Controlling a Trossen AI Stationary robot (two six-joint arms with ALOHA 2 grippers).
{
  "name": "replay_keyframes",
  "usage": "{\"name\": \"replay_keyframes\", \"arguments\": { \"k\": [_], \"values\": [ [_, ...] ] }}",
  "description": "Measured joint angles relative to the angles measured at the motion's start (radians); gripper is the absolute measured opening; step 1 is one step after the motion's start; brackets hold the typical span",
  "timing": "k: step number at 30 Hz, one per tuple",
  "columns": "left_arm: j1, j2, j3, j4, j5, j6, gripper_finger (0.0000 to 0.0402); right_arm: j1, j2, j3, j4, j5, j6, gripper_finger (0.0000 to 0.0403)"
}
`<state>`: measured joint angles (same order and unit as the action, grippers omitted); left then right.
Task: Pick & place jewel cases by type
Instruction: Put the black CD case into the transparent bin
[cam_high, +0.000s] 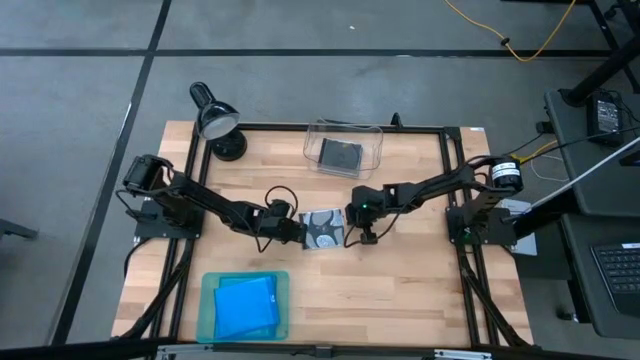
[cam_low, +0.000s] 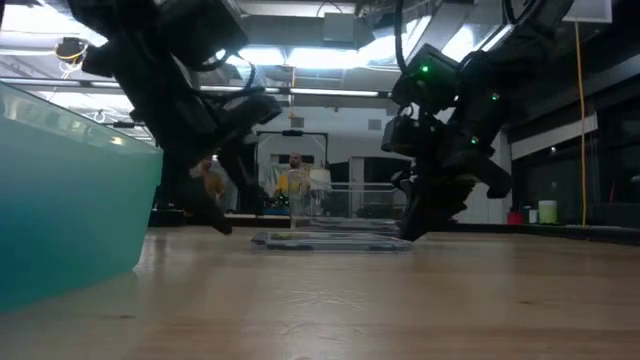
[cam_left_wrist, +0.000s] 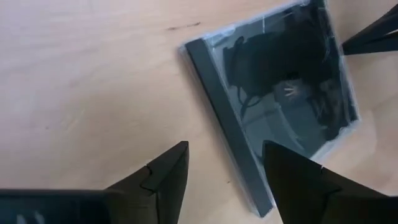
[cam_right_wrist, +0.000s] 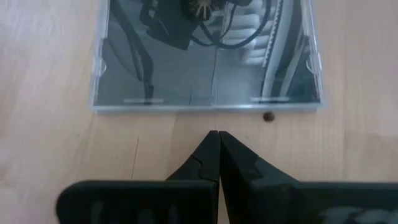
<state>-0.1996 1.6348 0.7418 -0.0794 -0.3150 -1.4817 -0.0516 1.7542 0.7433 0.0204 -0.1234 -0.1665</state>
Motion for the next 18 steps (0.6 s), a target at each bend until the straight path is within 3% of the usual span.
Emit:
{"name": "replay_keyframes", "arguments": {
  "k": [10, 18],
  "values": [
    [0.028, 0.131, 0.001, 0.231, 0.037, -0.006, 0.0196, 0.002, 0.005, 0.026, -0.010, -0.014, -0.002, 0.0007],
    [0.036, 0.139, 0.004, 0.256, 0.027, 0.006, 0.0196, 0.002, 0.005, 0.024, -0.022, -0.017, 0.000, 0.0007]
  ]
}}
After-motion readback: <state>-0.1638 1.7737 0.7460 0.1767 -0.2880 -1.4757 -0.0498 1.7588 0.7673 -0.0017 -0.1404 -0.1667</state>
